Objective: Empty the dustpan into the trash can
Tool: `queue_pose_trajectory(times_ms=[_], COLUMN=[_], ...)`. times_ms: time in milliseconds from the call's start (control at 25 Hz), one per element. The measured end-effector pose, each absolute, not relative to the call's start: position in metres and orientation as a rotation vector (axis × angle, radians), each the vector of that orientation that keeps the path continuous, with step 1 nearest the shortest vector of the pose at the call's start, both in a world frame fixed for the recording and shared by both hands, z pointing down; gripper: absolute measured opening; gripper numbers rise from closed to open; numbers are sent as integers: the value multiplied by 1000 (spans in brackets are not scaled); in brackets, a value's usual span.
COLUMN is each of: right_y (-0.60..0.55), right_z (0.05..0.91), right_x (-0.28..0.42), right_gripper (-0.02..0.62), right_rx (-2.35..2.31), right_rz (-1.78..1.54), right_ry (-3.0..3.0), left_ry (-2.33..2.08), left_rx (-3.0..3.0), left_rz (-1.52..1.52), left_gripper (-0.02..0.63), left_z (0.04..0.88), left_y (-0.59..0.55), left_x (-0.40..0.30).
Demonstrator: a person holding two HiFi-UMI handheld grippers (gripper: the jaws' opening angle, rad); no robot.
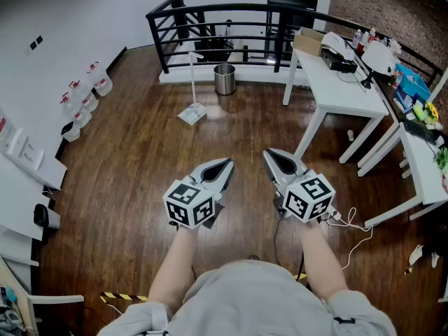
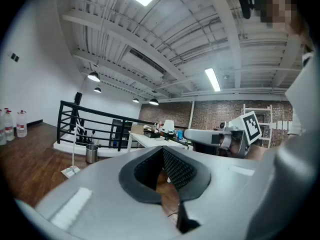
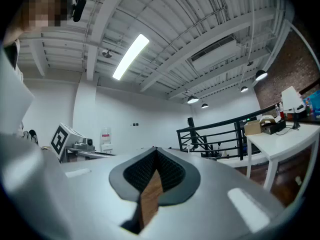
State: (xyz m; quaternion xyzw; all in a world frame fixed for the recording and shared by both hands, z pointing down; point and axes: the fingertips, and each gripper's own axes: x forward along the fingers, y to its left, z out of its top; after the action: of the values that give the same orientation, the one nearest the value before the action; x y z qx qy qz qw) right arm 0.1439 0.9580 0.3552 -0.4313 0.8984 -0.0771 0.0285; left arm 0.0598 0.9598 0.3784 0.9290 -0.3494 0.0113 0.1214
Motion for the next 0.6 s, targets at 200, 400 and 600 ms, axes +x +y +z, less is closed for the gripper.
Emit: queue_pose_trajectory(times_ms=[200, 400, 600], right_y=[938, 914, 884], right_z=[355, 356, 362], right_x=[164, 180, 195], right_gripper=[-2, -2, -2], right_rx=[-1309, -1275, -1270], right_rz=[-238, -231, -238], right_ry=[2771, 2798, 2819], left_ry=[-1038, -1084, -1136], left_rx=[2715, 2722, 2719], left_rz=[46, 50, 50], left_gripper=[6, 6, 6], left_z=[378, 376, 372], left_y=[940, 910, 874], left_x=[81, 96, 99])
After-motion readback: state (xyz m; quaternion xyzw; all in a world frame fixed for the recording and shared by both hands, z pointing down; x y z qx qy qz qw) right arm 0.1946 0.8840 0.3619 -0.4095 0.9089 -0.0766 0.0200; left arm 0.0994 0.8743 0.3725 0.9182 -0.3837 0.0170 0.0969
